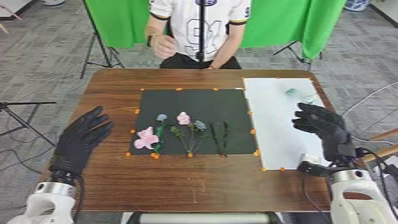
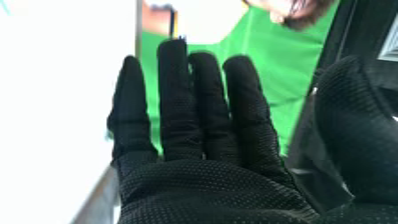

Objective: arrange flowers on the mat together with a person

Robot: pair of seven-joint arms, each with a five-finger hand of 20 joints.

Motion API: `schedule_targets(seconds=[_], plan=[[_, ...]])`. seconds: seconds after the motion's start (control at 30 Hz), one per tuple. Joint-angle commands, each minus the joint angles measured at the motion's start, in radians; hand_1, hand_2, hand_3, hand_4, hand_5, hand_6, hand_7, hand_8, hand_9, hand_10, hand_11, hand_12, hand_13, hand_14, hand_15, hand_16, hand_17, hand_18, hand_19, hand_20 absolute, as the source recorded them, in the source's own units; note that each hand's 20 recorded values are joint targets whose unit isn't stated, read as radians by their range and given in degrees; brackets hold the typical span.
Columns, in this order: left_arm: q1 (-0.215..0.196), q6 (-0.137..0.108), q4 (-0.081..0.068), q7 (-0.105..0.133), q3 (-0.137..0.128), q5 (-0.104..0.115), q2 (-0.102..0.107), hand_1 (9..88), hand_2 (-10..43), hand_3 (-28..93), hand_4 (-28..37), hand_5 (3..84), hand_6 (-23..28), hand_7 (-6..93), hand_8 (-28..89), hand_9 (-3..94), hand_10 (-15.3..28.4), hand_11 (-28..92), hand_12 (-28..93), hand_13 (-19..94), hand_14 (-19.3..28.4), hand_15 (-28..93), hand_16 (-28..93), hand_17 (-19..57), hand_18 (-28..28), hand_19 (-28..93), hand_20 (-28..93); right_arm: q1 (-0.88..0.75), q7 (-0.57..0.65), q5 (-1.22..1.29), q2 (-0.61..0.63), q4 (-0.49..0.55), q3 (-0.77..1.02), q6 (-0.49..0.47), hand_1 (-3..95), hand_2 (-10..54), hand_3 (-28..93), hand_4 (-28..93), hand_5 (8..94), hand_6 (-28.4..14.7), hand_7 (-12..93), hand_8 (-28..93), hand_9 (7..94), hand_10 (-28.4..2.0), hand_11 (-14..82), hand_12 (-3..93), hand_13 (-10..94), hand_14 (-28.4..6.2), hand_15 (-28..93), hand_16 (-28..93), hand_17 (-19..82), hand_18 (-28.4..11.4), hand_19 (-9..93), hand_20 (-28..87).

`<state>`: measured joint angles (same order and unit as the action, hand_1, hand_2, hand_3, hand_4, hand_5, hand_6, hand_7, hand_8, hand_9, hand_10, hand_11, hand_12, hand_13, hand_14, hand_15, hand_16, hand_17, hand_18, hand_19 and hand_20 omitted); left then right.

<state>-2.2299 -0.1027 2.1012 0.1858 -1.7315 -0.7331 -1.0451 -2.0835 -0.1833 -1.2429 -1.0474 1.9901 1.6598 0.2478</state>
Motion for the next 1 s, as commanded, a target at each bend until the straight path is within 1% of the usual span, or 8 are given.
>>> schedule_targets(seconds=[0.03,0.33,0.5,0.6,0.63,0.7,0.9,1.0], plan=[[-0.013,-0.013,0.002,-0.013,-0.005,-0.017,0.016,26.0,-0.7,72,-26.3,35.6,4.3,18.2,-9,32.1,11.8,24,17,28,15.1,35,-1,-5.6,21.3,50,7,0.224,0.023,-0.253,0.290,-0.096,-0.088,0.189,25.3,-5.4,86,-26,49.1,-1.8,30,-15,51.2,-11.8,22.9,22.1,47,-9.2,39,22,19,-19.3,53,29],[-0.016,-0.013,0.001,-0.012,-0.010,-0.016,0.033,26.0,-0.8,72,-26.4,35.7,4.3,18.3,-9,32.2,11.7,24,17,28,15.1,35,-1,-5.6,21.2,50,7,0.555,0.175,-0.771,0.520,-0.246,-0.349,0.207,26.8,-6.5,87,-28,45.6,0.3,34,-17,47.4,-10.5,23.1,21.9,41,-6.7,37,21,16,-17.4,51,28],[-0.025,-0.011,0.004,-0.022,-0.011,-0.016,0.028,26.0,-0.7,72,-26.4,35.6,4.4,18.4,-9,32.2,11.8,24,17,28,15.1,35,-1,-5.6,21.2,50,7,0.793,0.226,-0.847,0.558,-0.342,-0.555,-0.014,25.3,-6.5,89,-28,36.5,0.6,31,-16,37.6,-8.1,16.9,23.3,28,-7.2,24,27,11,-16.9,47,27],[-0.021,0.014,-0.004,-0.003,-0.011,0.052,0.037,26.0,-0.8,72,-26.3,35.6,4.3,18.3,-9,32.2,11.8,24,17,28,15.1,35,-1,-5.6,21.2,50,7,0.935,0.254,-0.843,0.569,-0.429,-0.720,-0.022,25.0,-6.5,89,-28,35.0,0.7,30,-15,35.5,-6.5,13.7,23.4,24,-8.0,18,31,10,-16.0,44,26],[-0.018,0.007,-0.005,0.003,-0.009,0.055,0.042,26.0,-0.8,72,-26.3,35.7,4.4,18.3,-9,32.2,11.8,24,17,28,15.1,35,-1,-5.6,21.2,50,7,0.980,0.267,-0.846,0.571,-0.459,-0.779,-0.008,25.0,-6.6,89,-28,34.5,0.8,30,-15,35.1,-6.2,13.0,23.3,24,-8.0,16,32,9,-15.9,44,25],[-0.012,0.000,-0.006,-0.001,-0.009,0.035,0.047,26.0,-0.7,72,-26.3,35.7,4.4,18.3,-9,32.2,11.8,24,17,28,15.1,35,-1,-5.6,21.2,50,7,1.050,0.295,-0.836,0.577,-0.499,-0.869,-0.016,25.1,-6.8,89,-28,33.9,0.8,30,-16,34.3,-6.1,12.5,23.3,23,-7.9,15,33,9,-15.9,44,25],[-0.021,-0.001,-0.002,-0.006,-0.013,0.032,0.054,26.0,-0.8,72,-26.3,35.7,4.4,18.2,-9,32.1,11.7,24,17,28,15.0,35,-1,-5.7,21.2,50,7,1.195,0.425,-0.853,0.568,-0.579,-1.075,0.020,25.0,-7.4,89,-28,32.8,0.4,30,-16,32.4,-7.3,11.7,23.6,25,-7.8,15,34,9,-16.4,45,25],[-0.026,0.000,-0.001,-0.011,-0.017,0.033,0.050,26.0,-0.8,72,-26.3,35.7,4.4,18.2,-9,32.1,11.8,24,17,28,15.1,35,-1,-5.7,21.3,50,7,1.195,0.470,-0.846,0.559,-0.595,-1.089,0.033,25.3,-7.7,90,-28,33.1,0.0,30,-16,33.6,-8.8,15.2,23.6,28,-7.2,25,30,10,-16.5,47,25]])
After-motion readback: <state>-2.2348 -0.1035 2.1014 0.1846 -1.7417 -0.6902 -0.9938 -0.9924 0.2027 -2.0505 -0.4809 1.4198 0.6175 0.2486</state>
